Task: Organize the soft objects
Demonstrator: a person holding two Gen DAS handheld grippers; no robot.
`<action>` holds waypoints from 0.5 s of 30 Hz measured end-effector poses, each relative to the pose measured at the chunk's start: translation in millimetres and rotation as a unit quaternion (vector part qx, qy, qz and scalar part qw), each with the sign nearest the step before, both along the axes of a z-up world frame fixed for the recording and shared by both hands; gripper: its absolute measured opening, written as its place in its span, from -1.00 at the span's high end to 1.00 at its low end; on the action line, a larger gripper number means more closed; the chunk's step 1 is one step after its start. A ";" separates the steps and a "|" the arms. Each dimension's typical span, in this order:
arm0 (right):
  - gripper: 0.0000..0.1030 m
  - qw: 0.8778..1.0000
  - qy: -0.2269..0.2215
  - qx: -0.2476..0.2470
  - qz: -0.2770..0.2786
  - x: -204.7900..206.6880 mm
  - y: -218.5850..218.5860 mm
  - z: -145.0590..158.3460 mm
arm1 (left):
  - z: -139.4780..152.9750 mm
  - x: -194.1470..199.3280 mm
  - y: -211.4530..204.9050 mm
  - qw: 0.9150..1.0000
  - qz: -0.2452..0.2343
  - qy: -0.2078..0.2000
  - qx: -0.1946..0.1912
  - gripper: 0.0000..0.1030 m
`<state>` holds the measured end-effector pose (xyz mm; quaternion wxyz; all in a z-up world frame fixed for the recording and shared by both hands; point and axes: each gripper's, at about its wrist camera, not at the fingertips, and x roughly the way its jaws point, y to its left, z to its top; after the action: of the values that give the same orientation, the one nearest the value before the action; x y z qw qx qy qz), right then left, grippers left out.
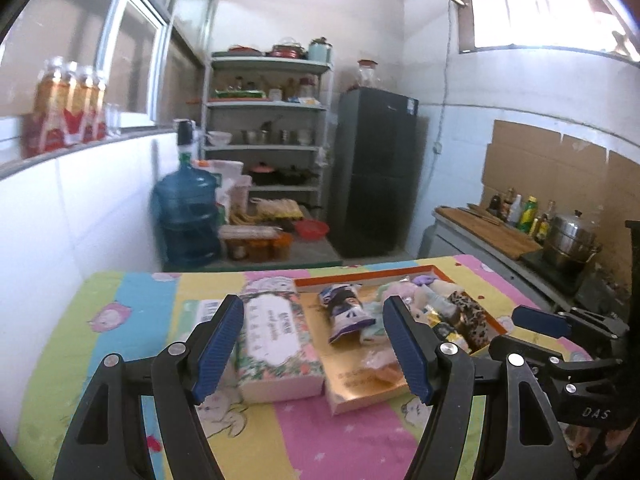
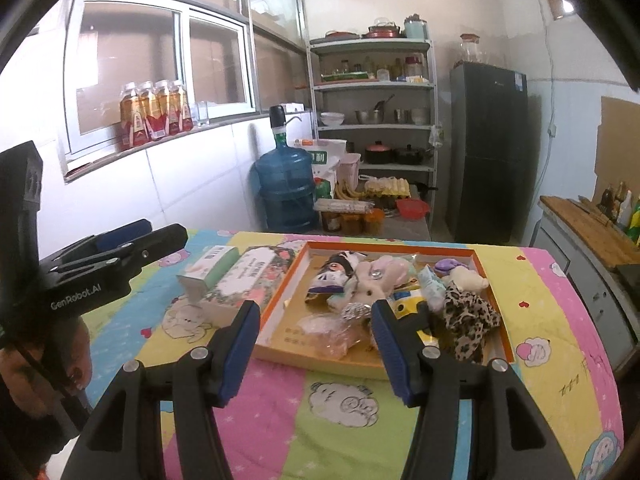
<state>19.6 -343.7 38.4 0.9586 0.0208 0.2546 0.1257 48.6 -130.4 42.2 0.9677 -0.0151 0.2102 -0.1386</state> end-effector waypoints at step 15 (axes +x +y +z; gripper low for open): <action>-0.12 0.997 -0.066 -0.012 -0.031 -75.7 49.6 2.3 | 6.6 -84.9 38.6 0.997 0.053 -0.043 0.019 -0.43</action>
<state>-56.1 -294.1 40.7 0.9770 0.0088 0.1913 0.0943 -36.3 -91.8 48.9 0.9819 -0.0018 0.1701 -0.0837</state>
